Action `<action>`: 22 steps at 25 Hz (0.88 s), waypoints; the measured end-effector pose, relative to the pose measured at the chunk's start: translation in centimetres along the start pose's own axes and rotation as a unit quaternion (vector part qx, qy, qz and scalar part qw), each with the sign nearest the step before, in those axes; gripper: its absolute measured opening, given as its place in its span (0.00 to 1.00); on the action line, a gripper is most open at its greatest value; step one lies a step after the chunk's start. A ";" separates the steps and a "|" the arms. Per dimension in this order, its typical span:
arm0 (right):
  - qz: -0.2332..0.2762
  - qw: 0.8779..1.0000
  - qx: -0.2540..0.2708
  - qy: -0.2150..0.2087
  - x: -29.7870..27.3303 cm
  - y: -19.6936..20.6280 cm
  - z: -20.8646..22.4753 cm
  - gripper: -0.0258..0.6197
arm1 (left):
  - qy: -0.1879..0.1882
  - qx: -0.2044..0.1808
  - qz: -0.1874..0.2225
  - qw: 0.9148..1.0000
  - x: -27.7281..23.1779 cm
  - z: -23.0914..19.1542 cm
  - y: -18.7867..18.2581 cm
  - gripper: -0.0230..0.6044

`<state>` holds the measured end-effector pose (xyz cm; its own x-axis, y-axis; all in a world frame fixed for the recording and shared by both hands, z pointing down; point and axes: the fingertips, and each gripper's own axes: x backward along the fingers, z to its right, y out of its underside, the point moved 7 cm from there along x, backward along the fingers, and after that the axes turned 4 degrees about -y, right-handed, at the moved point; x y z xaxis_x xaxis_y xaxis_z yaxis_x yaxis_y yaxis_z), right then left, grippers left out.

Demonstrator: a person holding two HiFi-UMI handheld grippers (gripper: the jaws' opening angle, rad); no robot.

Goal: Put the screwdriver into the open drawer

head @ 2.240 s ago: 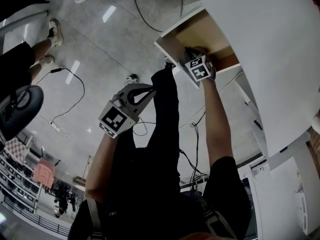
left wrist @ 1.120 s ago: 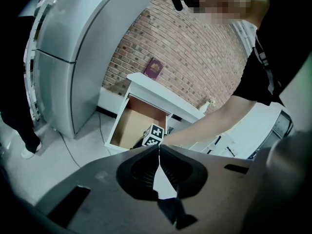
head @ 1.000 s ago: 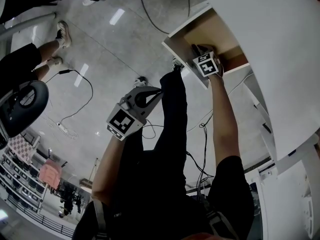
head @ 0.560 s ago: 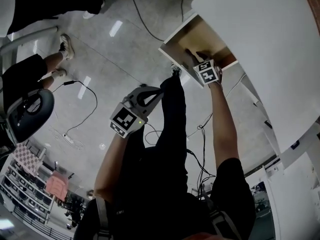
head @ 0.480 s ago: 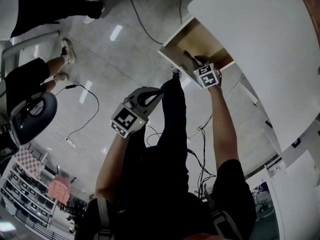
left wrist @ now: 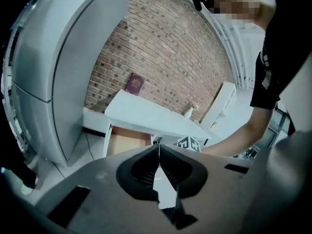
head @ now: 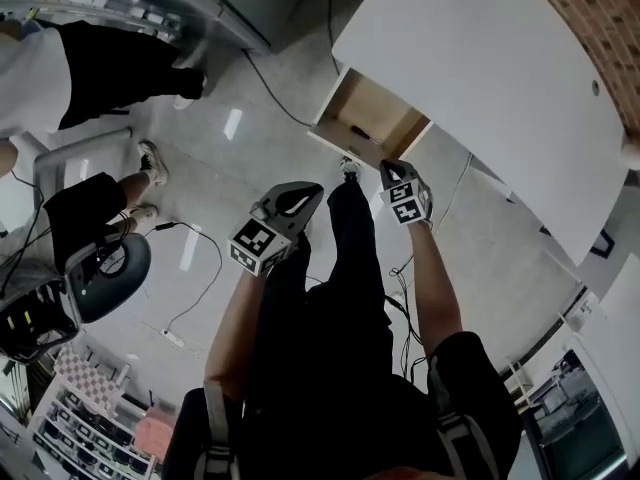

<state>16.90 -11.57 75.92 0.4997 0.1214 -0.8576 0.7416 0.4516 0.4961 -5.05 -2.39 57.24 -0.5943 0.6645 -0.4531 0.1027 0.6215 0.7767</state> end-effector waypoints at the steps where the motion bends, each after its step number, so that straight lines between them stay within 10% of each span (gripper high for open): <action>1: 0.009 1.000 -0.007 0.007 1.2 0.0 -0.6 0.13 | 0.005 -0.008 -0.002 1.000 0.2 0.2 -0.5 0.06; 22: 0.167 0.983 -0.029 0.065 20.3 -4.8 -12.9 0.13 | 0.090 -0.096 -0.013 0.991 6.0 6.9 -3.6 0.06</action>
<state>17.71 0.14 54.34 0.6462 0.3817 -0.6609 0.5174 0.4175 0.7470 -3.42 2.23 48.74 -0.7297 0.5530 -0.4020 -0.0577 0.5360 0.8422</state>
